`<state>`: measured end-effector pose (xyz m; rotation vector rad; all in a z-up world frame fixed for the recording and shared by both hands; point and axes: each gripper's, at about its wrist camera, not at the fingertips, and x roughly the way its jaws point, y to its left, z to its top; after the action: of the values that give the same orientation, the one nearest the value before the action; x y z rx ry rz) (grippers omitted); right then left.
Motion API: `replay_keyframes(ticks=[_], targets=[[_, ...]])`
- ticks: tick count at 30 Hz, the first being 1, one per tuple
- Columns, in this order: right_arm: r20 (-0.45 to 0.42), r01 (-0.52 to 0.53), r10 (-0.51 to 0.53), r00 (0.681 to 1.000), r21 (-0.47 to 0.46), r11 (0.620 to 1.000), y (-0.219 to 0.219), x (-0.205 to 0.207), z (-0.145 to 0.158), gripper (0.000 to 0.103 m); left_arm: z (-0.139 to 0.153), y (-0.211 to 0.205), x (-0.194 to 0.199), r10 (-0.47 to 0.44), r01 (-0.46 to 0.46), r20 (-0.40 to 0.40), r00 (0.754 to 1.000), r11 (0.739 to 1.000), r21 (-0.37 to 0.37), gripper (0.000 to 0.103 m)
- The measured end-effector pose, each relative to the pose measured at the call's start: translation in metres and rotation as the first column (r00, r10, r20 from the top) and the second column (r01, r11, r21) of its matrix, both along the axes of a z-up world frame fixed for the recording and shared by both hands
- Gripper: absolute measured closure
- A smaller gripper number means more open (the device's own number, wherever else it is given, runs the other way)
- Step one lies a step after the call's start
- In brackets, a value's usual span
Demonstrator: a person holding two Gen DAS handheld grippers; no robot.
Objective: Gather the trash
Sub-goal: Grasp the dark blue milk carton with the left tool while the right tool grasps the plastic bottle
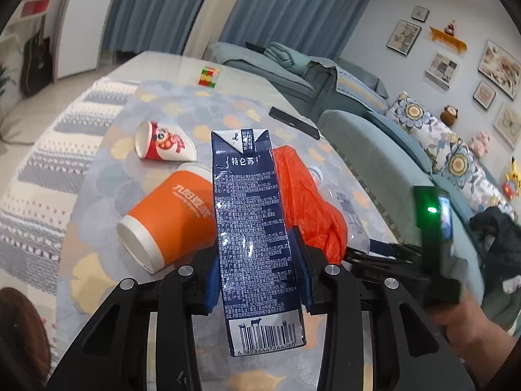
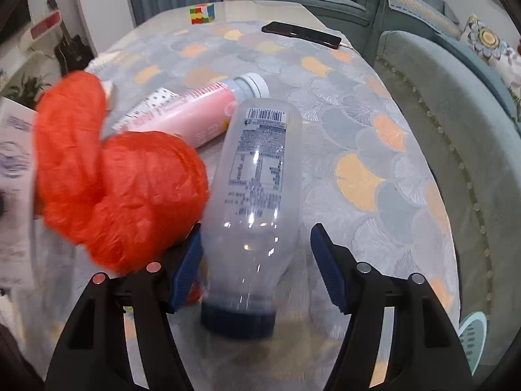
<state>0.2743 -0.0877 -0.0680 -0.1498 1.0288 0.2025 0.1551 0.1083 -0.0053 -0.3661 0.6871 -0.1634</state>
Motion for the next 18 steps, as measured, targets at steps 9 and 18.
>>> replay_keyframes(ticks=[9,18], targets=[[0.22,0.055,-0.047,0.974,-0.031,0.998,-0.005,-0.034,0.042,0.051,0.029,-0.005,-0.021,0.009,-0.021,0.125,0.992,0.995,0.094,0.068],[0.403,0.038,-0.044,0.914,0.023,0.999,-0.037,-0.102,0.105,0.051,0.064,-0.021,-0.054,-0.019,-0.024,0.254,0.967,0.986,0.167,0.068]])
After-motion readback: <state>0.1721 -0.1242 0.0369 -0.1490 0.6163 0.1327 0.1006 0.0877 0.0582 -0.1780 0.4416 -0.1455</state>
